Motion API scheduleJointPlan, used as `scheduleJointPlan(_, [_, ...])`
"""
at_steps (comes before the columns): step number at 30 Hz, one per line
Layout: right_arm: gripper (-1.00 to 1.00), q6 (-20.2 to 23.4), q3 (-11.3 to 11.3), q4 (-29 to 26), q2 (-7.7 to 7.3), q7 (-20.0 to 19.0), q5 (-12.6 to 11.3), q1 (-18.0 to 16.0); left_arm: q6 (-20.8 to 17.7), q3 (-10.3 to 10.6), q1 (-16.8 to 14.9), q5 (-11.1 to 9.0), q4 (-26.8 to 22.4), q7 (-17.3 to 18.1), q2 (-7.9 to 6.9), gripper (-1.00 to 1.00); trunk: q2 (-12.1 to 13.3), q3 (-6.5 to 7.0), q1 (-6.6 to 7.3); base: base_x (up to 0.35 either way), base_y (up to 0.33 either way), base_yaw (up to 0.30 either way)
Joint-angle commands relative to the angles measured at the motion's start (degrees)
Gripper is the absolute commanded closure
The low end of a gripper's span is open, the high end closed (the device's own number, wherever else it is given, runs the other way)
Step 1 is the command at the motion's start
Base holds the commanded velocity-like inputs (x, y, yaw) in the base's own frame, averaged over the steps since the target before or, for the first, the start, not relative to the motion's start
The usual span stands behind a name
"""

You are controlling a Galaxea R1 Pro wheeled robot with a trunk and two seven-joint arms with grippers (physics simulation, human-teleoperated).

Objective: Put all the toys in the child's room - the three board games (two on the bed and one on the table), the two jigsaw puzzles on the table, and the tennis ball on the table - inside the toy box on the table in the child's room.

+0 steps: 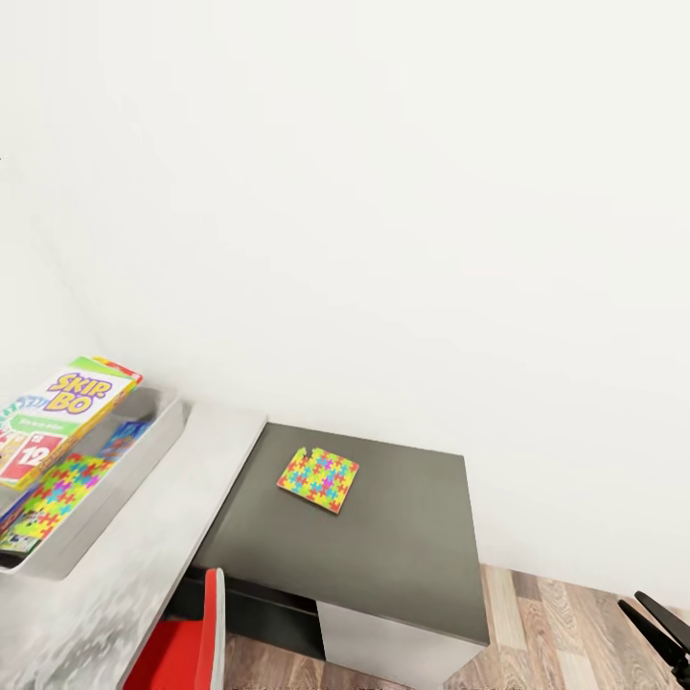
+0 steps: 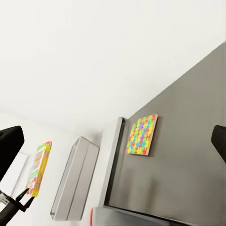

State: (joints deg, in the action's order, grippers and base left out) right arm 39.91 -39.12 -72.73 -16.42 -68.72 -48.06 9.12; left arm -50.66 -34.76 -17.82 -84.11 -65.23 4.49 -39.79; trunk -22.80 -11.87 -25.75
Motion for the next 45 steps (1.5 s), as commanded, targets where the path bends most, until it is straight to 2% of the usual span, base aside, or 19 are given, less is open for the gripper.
scheduleJointPlan(1, [-1.00, 0.4, 0.0, 0.0, -0.02, 0.1, -0.4, 0.0, -0.1, 0.2, -0.1, 0.0, -0.2, 0.0, 0.00, 1.00, -0.1, -0.20, -0.03, 0.000, 0.000, 0.000])
scheduleJointPlan(7, [-1.00, 0.4, 0.1, 0.0, -0.01, 0.1, -0.4, 0.0, 1.9, 1.1, -0.1, -0.2, -1.8, -2.6, -0.02, 1.00, -0.1, -0.76, -0.03, 0.000, 0.000, 0.000])
scheduleJointPlan(11, [-1.00, 0.4, 0.1, 0.0, 0.04, 0.2, -0.3, 0.0, 4.0, 1.4, -0.1, -0.3, -2.5, -6.2, -0.02, 1.00, -0.1, -1.13, -0.03, 0.000, 0.000, 0.000])
scheduleJointPlan(15, [-1.00, 0.4, 0.2, 0.0, 0.07, 0.2, -0.3, 0.0, 7.6, 2.0, -0.1, -0.3, -3.5, -8.0, -0.02, 1.00, -0.1, -1.50, -0.03, 0.000, 0.000, 0.000])
scheduleJointPlan(19, [-1.00, 0.4, 0.3, 0.0, 0.07, 0.2, -0.3, 0.0, 11.3, 5.3, -0.7, -0.5, -4.6, -8.5, -0.01, 1.00, -0.1, -1.88, -0.03, 0.000, 0.000, 0.000])
scheduleJointPlan(21, [-1.00, 0.4, 0.3, -0.1, 0.07, 0.2, -0.3, 0.0, 11.8, 6.7, -1.3, -2.3, -6.1, -8.6, 0.04, 1.00, -0.1, -2.06, -0.03, 0.000, 0.000, 0.000])
scheduleJointPlan(25, [-1.00, 0.3, 0.3, 0.0, 0.10, 0.2, -0.3, 0.0, 11.9, 9.0, -1.6, -8.7, -10.0, -8.6, 0.03, 1.00, -0.1, -2.44, -0.03, 0.000, 0.000, 0.000])
scheduleJointPlan(27, [-1.00, 0.3, 0.3, 0.0, 0.13, 0.1, -0.3, 0.0, 11.9, 9.8, -1.7, -10.5, -10.7, -8.8, 0.00, 1.00, -0.1, -2.61, -0.03, 0.000, 0.000, 0.000])
scheduleJointPlan(29, [-1.00, 0.3, 0.3, 0.0, 0.15, 0.1, -0.3, 0.0, 12.0, 10.3, -1.7, -11.4, -11.2, -9.2, -0.01, 1.00, -0.1, -2.77, -0.03, 0.000, 0.000, 0.000])
scheduleJointPlan(35, [-1.00, 0.2, 0.3, -0.1, 0.16, 0.0, -0.3, 0.0, 12.1, 11.1, -1.8, -12.3, -11.7, -10.4, 0.05, 1.00, -0.1, -3.16, -0.03, 0.000, 0.000, 0.052])
scheduleJointPlan(45, [-1.00, 0.1, 0.5, -0.1, 0.23, 0.1, -0.3, 0.0, 12.1, 11.6, -1.8, -12.4, -11.8, -10.6, 0.05, 1.00, -0.1, -3.75, -0.03, 0.000, 0.000, 0.127])
